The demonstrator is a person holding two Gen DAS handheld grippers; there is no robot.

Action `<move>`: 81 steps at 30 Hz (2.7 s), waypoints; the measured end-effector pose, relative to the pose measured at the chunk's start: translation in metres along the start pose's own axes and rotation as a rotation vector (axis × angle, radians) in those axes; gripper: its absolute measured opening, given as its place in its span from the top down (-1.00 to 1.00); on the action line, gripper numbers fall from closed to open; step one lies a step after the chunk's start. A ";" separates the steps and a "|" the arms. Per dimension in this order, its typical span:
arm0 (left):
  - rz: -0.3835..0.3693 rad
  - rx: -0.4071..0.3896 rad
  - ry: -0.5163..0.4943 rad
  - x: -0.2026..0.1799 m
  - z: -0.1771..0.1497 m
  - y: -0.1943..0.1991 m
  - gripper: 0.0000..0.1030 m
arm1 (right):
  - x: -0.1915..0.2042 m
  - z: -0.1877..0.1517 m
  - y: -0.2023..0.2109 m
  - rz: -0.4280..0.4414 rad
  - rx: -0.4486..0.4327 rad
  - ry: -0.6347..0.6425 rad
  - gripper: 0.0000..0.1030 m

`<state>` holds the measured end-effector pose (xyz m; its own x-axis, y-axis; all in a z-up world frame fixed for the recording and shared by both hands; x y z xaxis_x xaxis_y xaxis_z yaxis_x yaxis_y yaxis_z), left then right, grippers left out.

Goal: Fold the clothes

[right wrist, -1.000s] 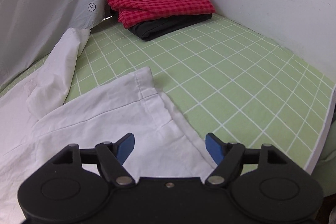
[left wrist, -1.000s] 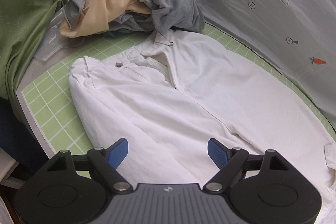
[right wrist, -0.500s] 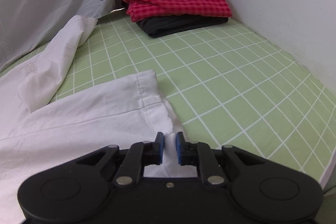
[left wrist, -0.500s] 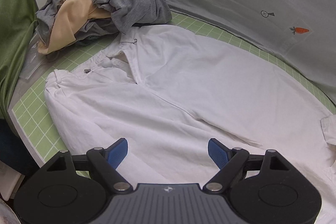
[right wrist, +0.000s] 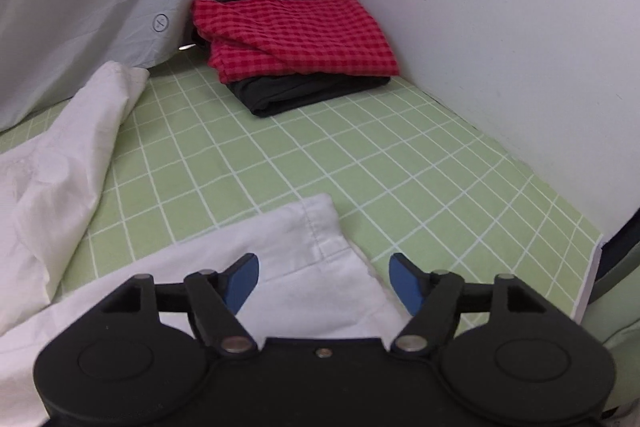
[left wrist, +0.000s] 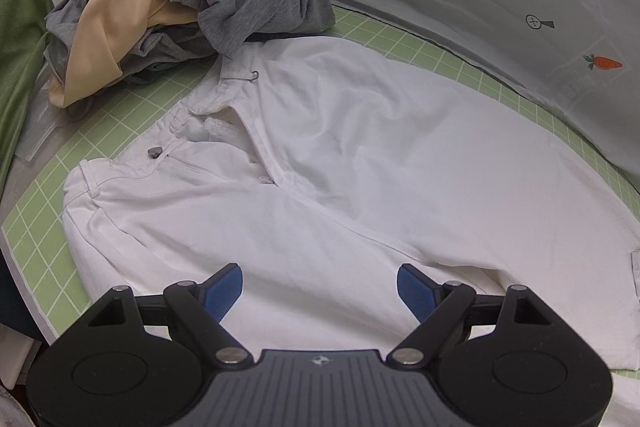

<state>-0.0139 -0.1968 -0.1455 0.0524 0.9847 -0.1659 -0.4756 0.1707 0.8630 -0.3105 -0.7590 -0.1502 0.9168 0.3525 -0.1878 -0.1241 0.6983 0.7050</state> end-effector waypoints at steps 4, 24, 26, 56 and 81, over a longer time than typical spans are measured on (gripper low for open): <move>-0.018 0.053 0.014 -0.003 0.008 -0.033 -0.65 | 0.062 0.019 0.009 0.081 -0.030 0.078 -0.56; 0.039 0.131 0.025 -0.016 0.003 -0.094 -0.93 | 0.182 0.049 -0.023 0.326 -0.047 0.160 0.89; 0.041 0.129 0.029 -0.016 0.003 -0.094 -0.94 | 0.137 0.056 -0.023 0.345 -0.039 -0.048 0.89; 0.092 -0.028 -0.066 -0.065 0.146 -0.121 -0.99 | 0.204 0.146 -0.119 0.287 0.085 -0.190 -0.34; 0.104 -0.110 -0.040 -0.055 0.184 -0.159 -0.99 | 0.255 0.245 -0.211 0.223 0.071 -0.124 0.07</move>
<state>0.2206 -0.2724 -0.1859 0.0320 0.9978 -0.0575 -0.5732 0.0655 0.8168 0.0426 -0.9691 -0.1792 0.9096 0.4112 0.0598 -0.3057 0.5647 0.7666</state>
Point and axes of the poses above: each gripper's, at about its wrist camera, not at the fingertips, and y roughly against the way its jaws point, x to its left, z to its top, the point moved 6 cm from there along -y, roughly the way its jaws point, and after that the axes turned 7 degrees about -z, right-handed, at the moved point
